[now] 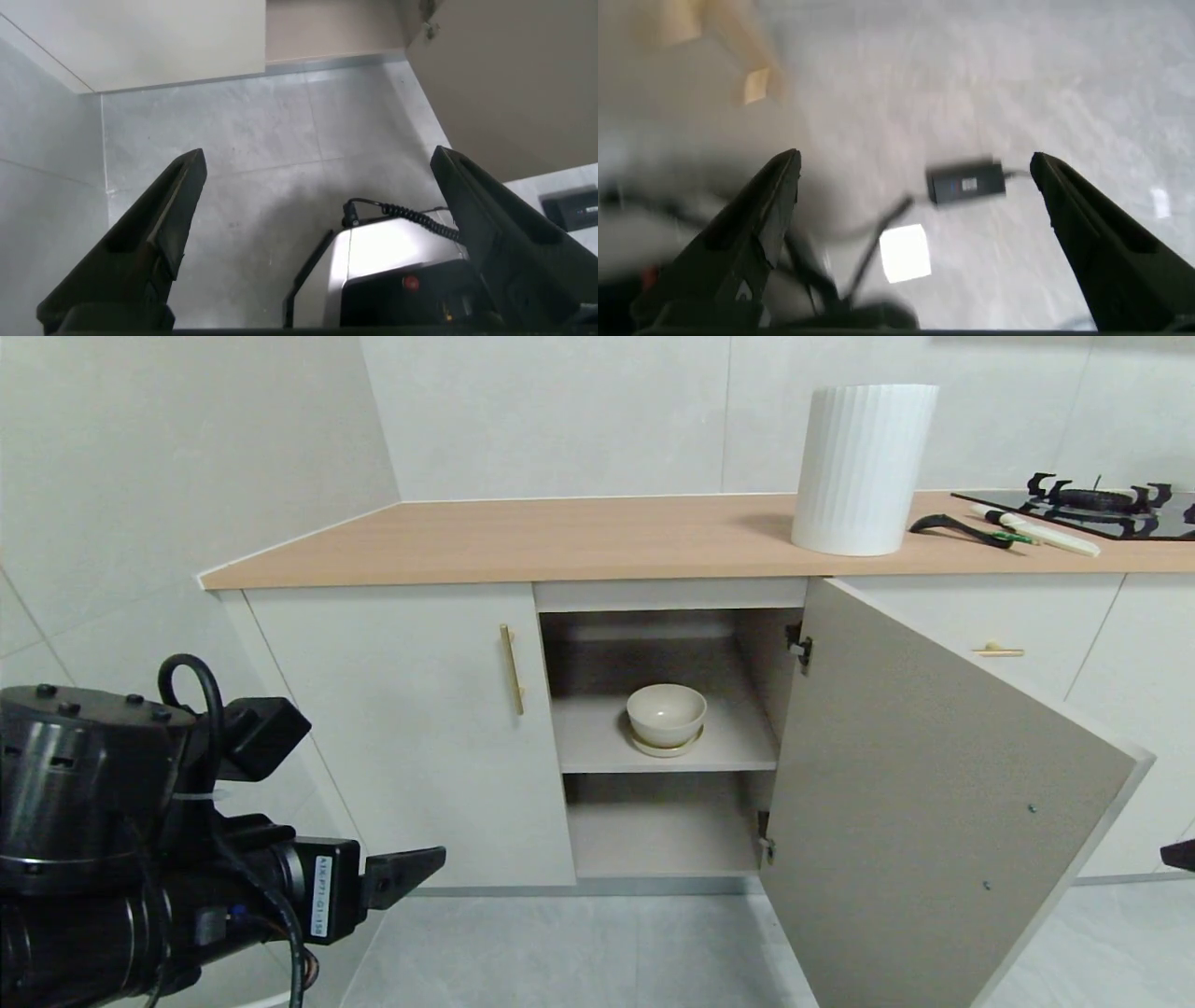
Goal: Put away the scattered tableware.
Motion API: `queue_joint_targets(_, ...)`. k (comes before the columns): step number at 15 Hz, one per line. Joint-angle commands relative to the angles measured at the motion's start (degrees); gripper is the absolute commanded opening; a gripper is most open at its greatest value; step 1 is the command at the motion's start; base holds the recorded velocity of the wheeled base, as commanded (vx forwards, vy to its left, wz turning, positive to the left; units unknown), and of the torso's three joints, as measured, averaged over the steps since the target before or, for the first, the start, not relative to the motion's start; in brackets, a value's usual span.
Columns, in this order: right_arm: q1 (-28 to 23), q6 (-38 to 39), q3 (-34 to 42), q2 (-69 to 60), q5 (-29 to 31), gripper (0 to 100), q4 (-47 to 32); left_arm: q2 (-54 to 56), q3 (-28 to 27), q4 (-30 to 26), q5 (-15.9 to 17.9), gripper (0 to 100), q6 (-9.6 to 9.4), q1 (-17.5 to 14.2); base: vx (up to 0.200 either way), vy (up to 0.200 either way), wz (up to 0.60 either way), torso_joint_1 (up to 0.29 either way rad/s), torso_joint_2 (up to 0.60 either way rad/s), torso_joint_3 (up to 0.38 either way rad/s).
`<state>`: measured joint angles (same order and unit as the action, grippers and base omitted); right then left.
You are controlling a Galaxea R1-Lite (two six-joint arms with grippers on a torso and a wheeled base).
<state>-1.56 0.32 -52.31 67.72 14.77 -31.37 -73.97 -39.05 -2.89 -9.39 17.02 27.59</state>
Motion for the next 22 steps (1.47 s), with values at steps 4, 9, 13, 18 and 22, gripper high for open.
queue_joint_targets(4, -3.7, 5.0, 1.3, 8.5, -2.6, 100, 8.5, -0.1, -0.1, 0.0, 0.0, 100, 0.03, 0.0, 0.000, 0.000, 0.00, 0.000, 0.00, 0.000)
queue_joint_targets(9, -3.4, 9.8, 1.8, 14.4, -2.7, 100, 14.2, -0.1, -0.1, 0.0, 0.0, 100, 0.03, 0.0, 0.000, 0.000, 0.00, 0.000, 0.00, 0.000)
queue_joint_targets(13, 0.4, 12.7, 3.4, 15.9, -3.0, 100, 18.0, -0.1, -0.1, 0.1, 0.0, 100, 0.03, 0.0, 0.000, 0.000, 0.00, 0.000, 0.00, 0.000)
queue_joint_targets(18, 8.6, 17.2, 4.4, 15.8, -3.1, 100, 18.1, -0.1, -0.1, 0.0, 0.0, 100, 0.03, 0.0, 0.000, 0.000, 0.00, 0.000, 0.00, 0.000)
queue_joint_targets(22, 16.8, 22.5, 4.6, 16.4, -3.1, 100, 18.1, 0.0, -0.1, 0.1, 0.0, 100, 0.03, 0.0, 0.000, 0.000, 0.00, 0.000, 0.00, 0.000)
